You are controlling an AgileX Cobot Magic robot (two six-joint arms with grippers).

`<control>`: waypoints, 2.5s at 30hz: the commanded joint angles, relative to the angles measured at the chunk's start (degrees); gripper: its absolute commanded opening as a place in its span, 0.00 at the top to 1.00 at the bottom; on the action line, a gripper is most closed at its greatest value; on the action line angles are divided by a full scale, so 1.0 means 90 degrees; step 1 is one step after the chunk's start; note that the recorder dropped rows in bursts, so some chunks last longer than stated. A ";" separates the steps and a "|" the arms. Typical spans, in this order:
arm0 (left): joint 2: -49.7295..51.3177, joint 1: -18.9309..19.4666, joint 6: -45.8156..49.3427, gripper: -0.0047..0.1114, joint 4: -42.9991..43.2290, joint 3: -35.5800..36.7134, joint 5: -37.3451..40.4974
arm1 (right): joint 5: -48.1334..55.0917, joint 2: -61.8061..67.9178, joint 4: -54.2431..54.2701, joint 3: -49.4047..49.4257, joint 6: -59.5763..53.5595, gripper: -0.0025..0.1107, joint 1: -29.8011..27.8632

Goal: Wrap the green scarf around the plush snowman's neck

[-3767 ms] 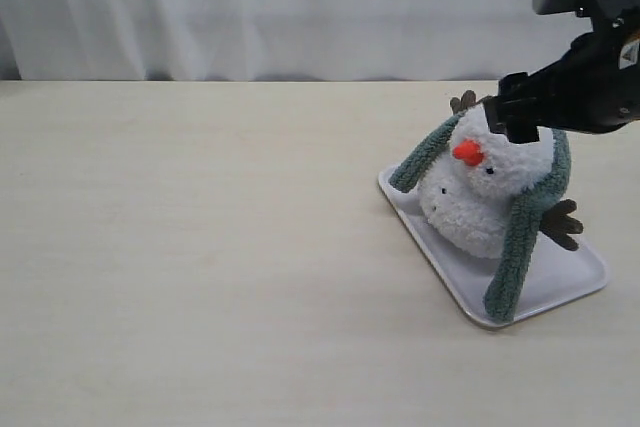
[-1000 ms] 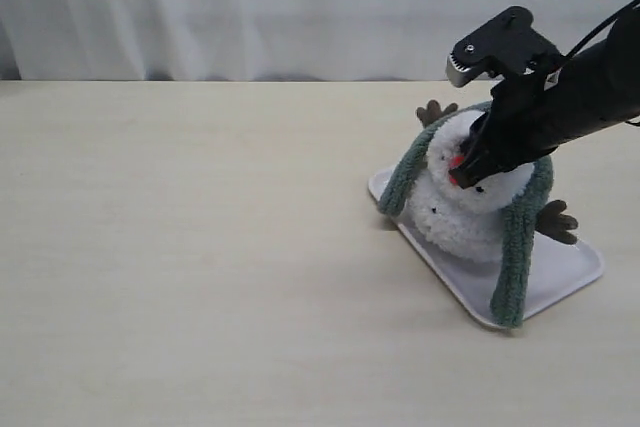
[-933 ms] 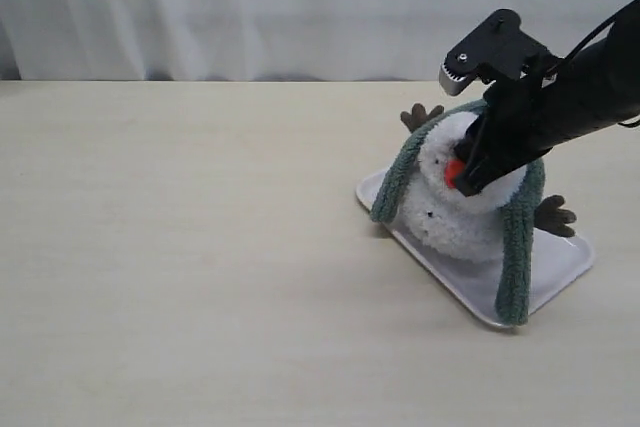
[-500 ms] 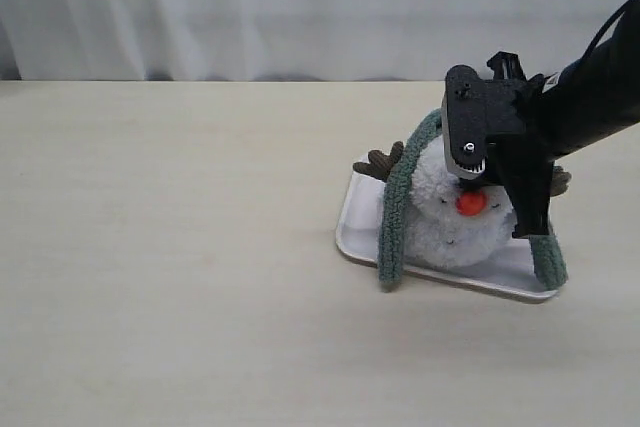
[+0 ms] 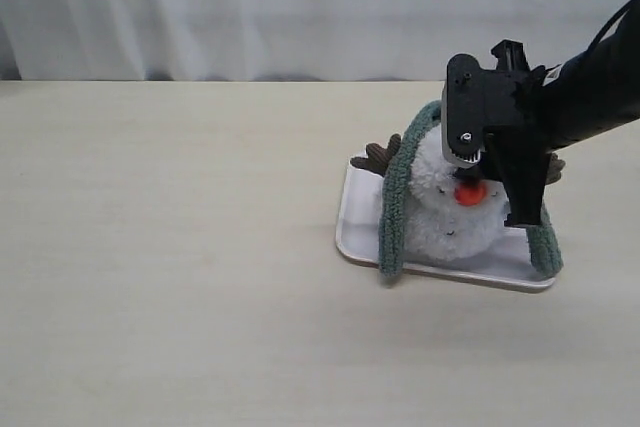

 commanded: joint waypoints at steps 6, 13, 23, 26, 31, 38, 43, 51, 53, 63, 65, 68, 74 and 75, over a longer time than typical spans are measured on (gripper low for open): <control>-0.0011 0.0009 0.0000 0.96 -0.0024 0.0023 -0.0059 | -0.0164 -0.0550 -0.0016 0.0028 0.0534 0.36 0.0000; -0.0011 0.0009 0.0000 0.96 -0.0024 0.0023 -0.0059 | -0.0164 -0.1107 -0.0016 0.0028 0.1408 0.36 0.0000; -0.0011 0.0009 0.0000 0.96 -0.0024 0.0023 -0.0059 | -0.0164 -0.1634 0.1453 0.0028 0.2513 0.78 0.0000; -0.0011 0.0009 0.0000 0.96 -0.0024 0.0023 -0.0059 | -0.0209 -0.1760 0.1466 0.0028 0.2752 0.94 0.0000; -0.0011 0.0009 0.0000 0.96 -0.0024 0.0023 -0.0059 | -0.0187 -0.1661 0.1383 -0.0344 0.4392 0.94 0.0000; -0.0011 0.0009 0.0000 0.96 -0.0024 0.0023 -0.0059 | 0.0700 -0.0819 0.0126 -0.1673 0.7311 0.94 0.0000; -0.0011 0.0009 0.0000 0.96 -0.0024 0.0023 -0.0059 | 0.1974 0.0067 -0.1222 -0.2487 0.8770 0.94 0.0000; -0.0011 0.0009 0.0000 0.96 -0.0024 0.0023 -0.0059 | 0.1620 0.0739 -0.0836 -0.2643 0.8949 0.94 0.0000; -0.0011 0.0009 0.0000 0.96 -0.0024 0.0023 -0.0059 | 0.1604 0.0840 -0.0775 -0.2643 0.8949 0.94 0.0010; -0.0011 0.0009 0.0000 0.96 -0.0024 0.0023 -0.0059 | 0.1434 0.1404 -0.1281 -0.2643 0.8866 0.94 0.0826; -0.0011 0.0009 0.0000 0.96 -0.0024 0.0023 -0.0059 | 0.1472 0.1515 -0.1176 -0.2643 0.8866 0.94 0.0825; -0.0011 0.0009 0.0000 0.96 -0.0024 0.0023 -0.0059 | 0.1715 0.1676 -0.1208 -0.2643 0.8866 0.94 0.0825; -0.0011 0.0009 0.0000 0.96 -0.0024 0.0023 -0.0059 | 0.2098 0.1917 -0.1208 -0.2643 0.8880 0.94 0.0825; -0.0011 0.0009 0.0000 0.96 -0.0024 0.0023 -0.0059 | 0.2111 0.1931 -0.1208 -0.2643 0.8944 0.94 0.0825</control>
